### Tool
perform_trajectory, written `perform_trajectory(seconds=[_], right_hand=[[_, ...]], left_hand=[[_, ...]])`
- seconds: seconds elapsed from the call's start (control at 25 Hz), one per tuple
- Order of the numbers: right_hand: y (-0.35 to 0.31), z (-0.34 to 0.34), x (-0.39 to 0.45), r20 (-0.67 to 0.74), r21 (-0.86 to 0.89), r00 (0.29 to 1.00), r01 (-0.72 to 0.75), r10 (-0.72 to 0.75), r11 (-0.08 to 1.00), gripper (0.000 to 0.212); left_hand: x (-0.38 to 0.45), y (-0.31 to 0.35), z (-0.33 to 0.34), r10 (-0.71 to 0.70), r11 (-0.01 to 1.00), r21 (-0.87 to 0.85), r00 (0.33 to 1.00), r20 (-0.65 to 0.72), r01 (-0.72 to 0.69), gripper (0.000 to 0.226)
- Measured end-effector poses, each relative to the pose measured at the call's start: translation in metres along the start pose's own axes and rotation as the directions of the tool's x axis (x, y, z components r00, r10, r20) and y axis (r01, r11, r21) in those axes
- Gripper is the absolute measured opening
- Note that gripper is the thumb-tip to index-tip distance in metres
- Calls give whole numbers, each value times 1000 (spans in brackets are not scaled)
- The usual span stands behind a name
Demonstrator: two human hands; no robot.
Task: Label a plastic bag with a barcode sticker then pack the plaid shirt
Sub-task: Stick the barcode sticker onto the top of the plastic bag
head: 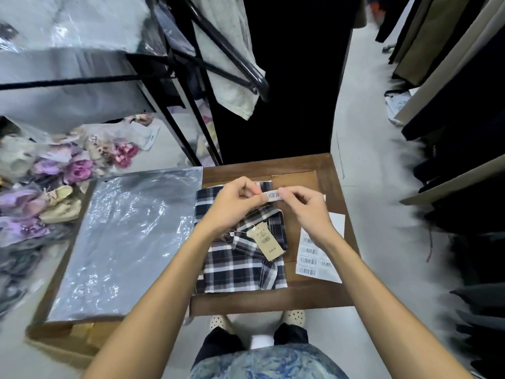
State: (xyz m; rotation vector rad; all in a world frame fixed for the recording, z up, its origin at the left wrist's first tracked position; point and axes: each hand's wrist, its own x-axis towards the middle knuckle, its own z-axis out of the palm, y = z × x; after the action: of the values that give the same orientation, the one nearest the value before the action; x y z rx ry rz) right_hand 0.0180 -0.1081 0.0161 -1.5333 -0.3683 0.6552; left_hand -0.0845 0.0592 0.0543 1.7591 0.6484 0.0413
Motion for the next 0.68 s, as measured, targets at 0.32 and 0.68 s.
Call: perform_trajectory(seconds=[0.32,0.68], right_hand=[[-19,102,1,48,-92,999,22,-17,996,20],[-47,274,0,-2,-29,995,101,-102,994,6]], left_hand=[[-32,-23,-94,-3,986,-168,991,-131,-19,9],[-72,-59,-247,80,947,-285,965,-251,-152,6]])
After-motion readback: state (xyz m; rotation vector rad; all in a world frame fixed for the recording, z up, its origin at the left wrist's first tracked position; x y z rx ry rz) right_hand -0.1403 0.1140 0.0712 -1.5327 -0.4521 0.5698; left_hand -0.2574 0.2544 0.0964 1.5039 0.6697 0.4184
